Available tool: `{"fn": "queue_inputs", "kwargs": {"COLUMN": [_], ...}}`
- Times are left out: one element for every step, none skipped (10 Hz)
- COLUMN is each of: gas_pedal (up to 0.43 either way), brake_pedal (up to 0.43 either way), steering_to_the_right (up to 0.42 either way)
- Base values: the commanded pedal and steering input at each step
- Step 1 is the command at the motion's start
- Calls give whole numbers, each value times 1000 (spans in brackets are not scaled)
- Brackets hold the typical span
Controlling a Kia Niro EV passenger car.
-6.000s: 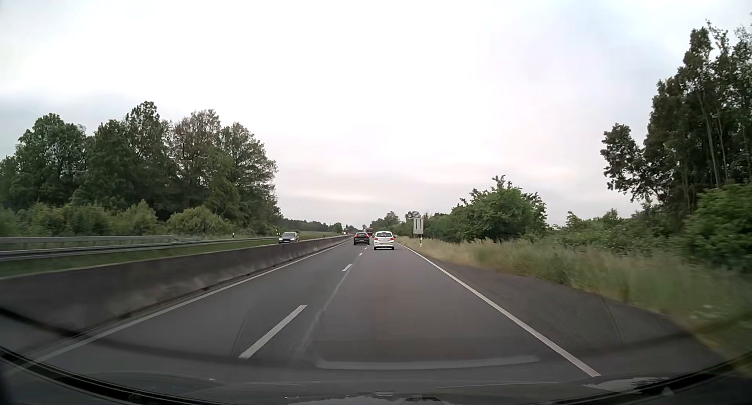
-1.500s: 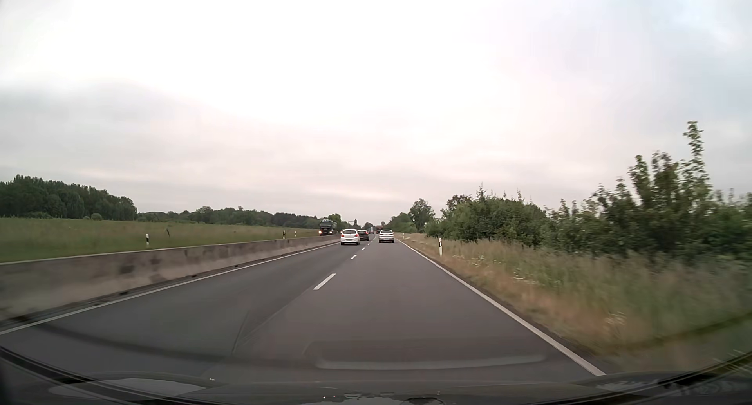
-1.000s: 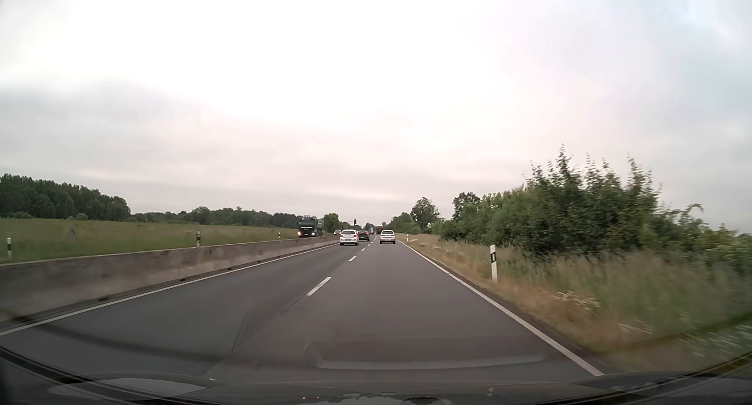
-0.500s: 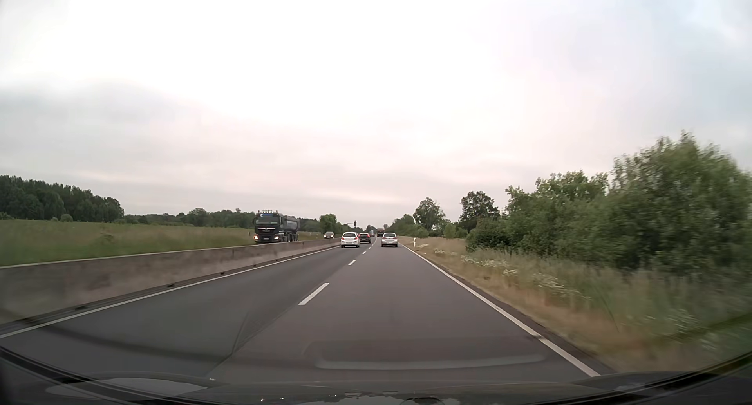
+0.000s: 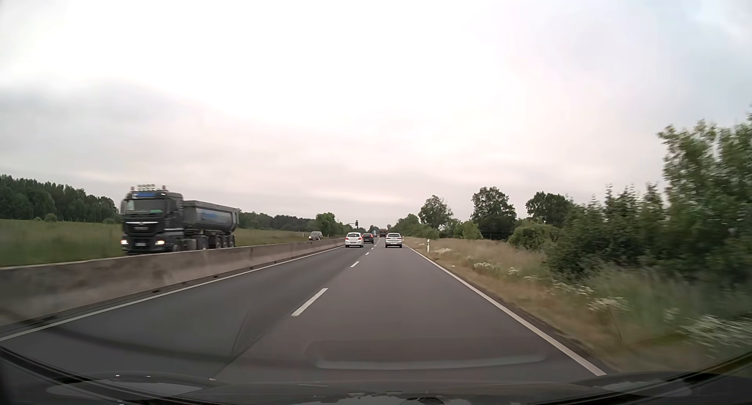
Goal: Follow the waypoints while adhering to traffic rules and regulations
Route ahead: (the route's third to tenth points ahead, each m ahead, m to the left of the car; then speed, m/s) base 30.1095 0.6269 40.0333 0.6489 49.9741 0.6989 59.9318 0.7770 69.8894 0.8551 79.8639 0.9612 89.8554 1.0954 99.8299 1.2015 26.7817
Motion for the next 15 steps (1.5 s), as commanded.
{"fn": "queue_inputs", "kwargs": {"gas_pedal": [500,500,520,531,571,598,598,598,598,598,598,598,598,598,598], "brake_pedal": [0,0,0,0,0,0,0,0,0,0,0,0,0,0,0], "steering_to_the_right": [-8,-8,-9,-9,-8,-6,-4,-3,-3,-3,-3,-3,-2,-1,0]}}
